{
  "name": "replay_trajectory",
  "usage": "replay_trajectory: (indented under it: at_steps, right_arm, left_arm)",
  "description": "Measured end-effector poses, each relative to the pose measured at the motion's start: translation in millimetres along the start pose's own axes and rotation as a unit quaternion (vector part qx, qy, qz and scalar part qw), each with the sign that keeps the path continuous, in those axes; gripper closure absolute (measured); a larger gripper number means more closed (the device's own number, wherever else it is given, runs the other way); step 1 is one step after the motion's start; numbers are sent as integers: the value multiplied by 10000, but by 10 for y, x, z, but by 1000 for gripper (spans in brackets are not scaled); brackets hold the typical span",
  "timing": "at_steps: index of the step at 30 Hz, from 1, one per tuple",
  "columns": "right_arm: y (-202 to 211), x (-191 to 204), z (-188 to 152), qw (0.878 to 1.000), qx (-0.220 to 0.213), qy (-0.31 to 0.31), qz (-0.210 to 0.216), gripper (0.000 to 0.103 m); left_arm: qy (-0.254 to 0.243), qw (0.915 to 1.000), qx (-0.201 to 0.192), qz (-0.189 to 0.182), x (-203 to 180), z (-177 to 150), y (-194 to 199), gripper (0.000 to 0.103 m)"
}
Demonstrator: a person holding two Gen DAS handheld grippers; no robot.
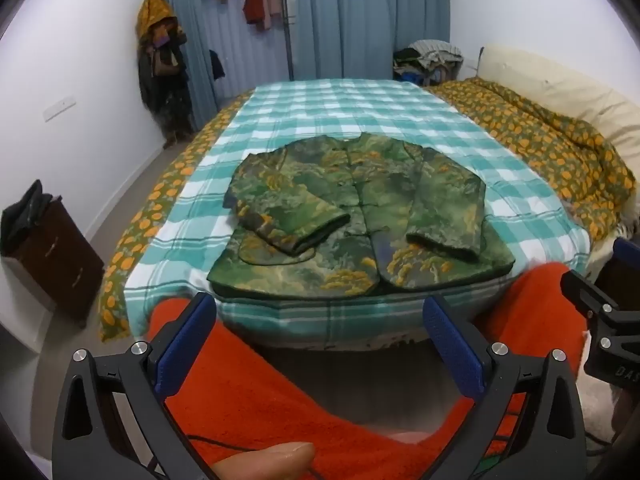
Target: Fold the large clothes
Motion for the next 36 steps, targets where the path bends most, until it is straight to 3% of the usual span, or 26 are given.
replay_trajectory:
  at_steps: [36]
  right_arm:
    - [-80,74,-93,9998,160,-3,87,0]
  left_arm:
    - [-8,9997,171,-148,-30,-78,-67,0]
Point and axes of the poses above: each gripper's, at about its wrist camera, not at the fingertips, and y roughly against the way its jaws point, x to its left, z to its top, the point moved 7 cm from there along -y, roughly the way its jaws point, and after that the axes turned 12 degrees about z, right-handed, at the moved point
